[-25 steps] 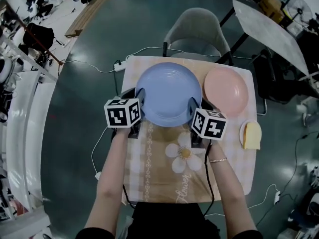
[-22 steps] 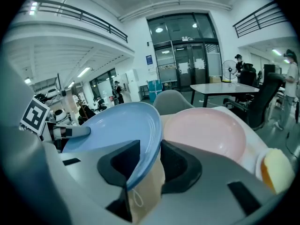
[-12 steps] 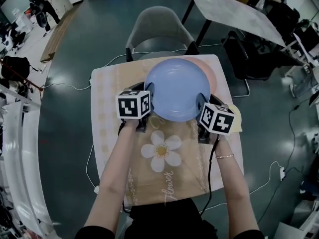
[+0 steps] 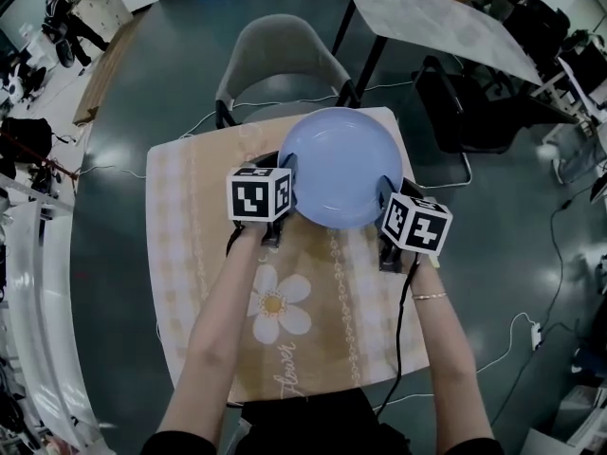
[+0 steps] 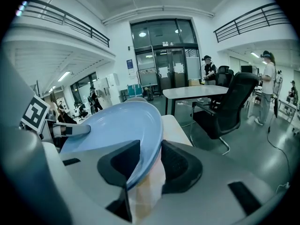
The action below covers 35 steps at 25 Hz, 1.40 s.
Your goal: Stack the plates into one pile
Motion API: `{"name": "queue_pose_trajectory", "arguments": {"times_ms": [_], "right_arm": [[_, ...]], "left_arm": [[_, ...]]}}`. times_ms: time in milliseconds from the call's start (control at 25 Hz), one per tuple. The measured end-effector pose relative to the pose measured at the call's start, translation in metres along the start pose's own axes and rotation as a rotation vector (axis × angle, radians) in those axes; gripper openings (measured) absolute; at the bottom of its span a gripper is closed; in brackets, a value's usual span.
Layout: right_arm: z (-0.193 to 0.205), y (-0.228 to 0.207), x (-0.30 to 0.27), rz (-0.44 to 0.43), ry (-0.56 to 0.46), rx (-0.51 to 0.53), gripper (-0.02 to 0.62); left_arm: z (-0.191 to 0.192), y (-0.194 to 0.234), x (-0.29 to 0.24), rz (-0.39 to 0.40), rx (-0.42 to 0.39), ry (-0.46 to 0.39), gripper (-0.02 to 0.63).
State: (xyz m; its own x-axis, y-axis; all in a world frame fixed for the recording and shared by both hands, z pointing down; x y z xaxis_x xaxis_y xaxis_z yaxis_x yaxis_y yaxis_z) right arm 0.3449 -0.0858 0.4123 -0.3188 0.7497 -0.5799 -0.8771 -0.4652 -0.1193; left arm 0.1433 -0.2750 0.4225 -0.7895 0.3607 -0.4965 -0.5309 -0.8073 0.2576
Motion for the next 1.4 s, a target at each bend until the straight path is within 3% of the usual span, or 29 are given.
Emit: {"name": "queue_pose_trajectory", "arguments": {"times_ms": [360,720,1200,1400], "right_arm": [[-0.007,-0.024,-0.041,-0.020,0.034,0.016,0.129],[0.000,-0.020,-0.066,-0.047,0.086,0.058,0.129],[0.008,-0.018,-0.075,-0.027,0.094,0.077,0.130],[0.008,-0.017,-0.075,-0.026,0.092,0.098,0.132]], "left_arm": [[0.002,0.000,-0.041,-0.060,0.004,0.025,0.101],[0.013,0.008,-0.052,-0.132,-0.048,0.078,0.110],[0.018,0.005,-0.054,-0.156,-0.130,0.091,0.130],[0.017,0.005,-0.054,-0.157,-0.093,0.079,0.146]]}}
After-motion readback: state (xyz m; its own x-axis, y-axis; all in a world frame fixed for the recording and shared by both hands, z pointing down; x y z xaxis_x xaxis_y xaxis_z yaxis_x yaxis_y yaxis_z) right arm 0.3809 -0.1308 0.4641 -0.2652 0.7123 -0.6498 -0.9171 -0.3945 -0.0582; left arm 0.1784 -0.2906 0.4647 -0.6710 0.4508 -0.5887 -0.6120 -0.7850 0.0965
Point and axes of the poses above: the fingertips, and each gripper's own axes: x backward along the fingers, y to its left, z out of its underside, the point moved 10 cm from there along x, backward along the fingers, and after that the axes turned 2 degrees about z, right-handed, at the moved point
